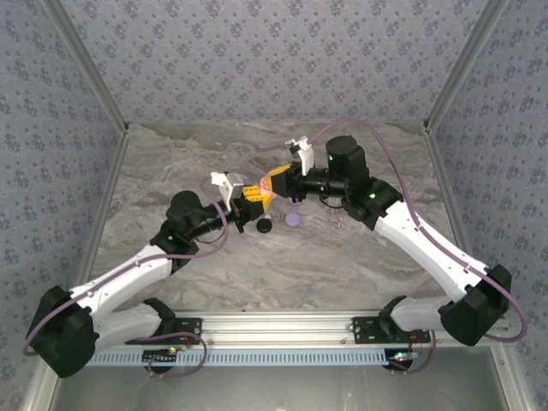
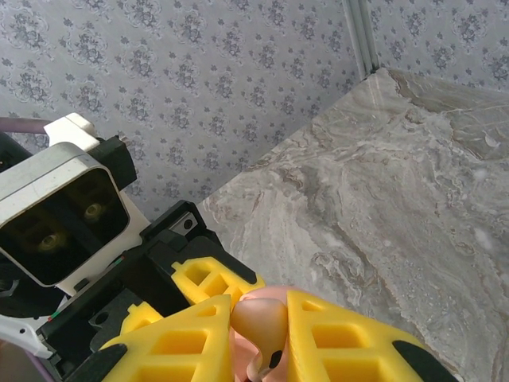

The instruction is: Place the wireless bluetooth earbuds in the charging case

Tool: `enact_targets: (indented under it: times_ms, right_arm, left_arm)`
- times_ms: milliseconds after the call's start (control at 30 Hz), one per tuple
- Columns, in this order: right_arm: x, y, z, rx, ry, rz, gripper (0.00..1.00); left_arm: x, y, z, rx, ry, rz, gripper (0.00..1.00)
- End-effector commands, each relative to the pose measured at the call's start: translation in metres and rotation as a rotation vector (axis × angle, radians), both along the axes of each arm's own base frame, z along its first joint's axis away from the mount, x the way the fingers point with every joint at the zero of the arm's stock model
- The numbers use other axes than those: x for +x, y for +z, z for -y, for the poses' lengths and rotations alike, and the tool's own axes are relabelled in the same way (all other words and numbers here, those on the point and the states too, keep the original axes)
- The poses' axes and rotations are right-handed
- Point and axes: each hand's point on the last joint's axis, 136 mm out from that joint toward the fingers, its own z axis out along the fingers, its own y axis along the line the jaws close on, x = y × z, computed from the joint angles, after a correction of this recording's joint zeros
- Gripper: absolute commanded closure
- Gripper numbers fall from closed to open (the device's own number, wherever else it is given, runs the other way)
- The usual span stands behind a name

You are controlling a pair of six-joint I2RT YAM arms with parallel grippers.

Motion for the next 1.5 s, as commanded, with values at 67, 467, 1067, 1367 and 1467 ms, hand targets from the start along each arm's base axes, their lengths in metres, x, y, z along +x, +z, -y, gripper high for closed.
enact_targets:
  times_ms: [67, 467, 1067, 1367, 1467]
  right_arm:
    - [-0.003, -0.012, -0.005, -0.035, 0.02, -0.014, 0.79]
    - [-0.004, -0.034, -0.002, -0.105, 0.006, -0.045, 0.78]
    - [0.006, 0.008, 0.054, -0.082, -0.152, 0.023, 0.3]
    - [0.042, -0.121, 0.168, -0.501, -0.554, -0.326, 0.24]
    - [0.036, -0.182, 0.194, -0.651, -0.603, -0.471, 0.26]
  left_arm:
    - [-0.003, 0.023, 0.003, -0.034, -0.015, 0.074, 1.0]
    - [-0.002, 0.024, 0.003, -0.033, -0.01, 0.079, 1.0]
    - [-0.002, 0.021, -0.001, -0.026, 0.012, 0.08, 1.0]
    - [-0.001, 0.018, -0.003, -0.021, 0.027, 0.082, 1.0]
    - [-0.001, 0.019, -0.003, -0.019, 0.027, 0.082, 1.0]
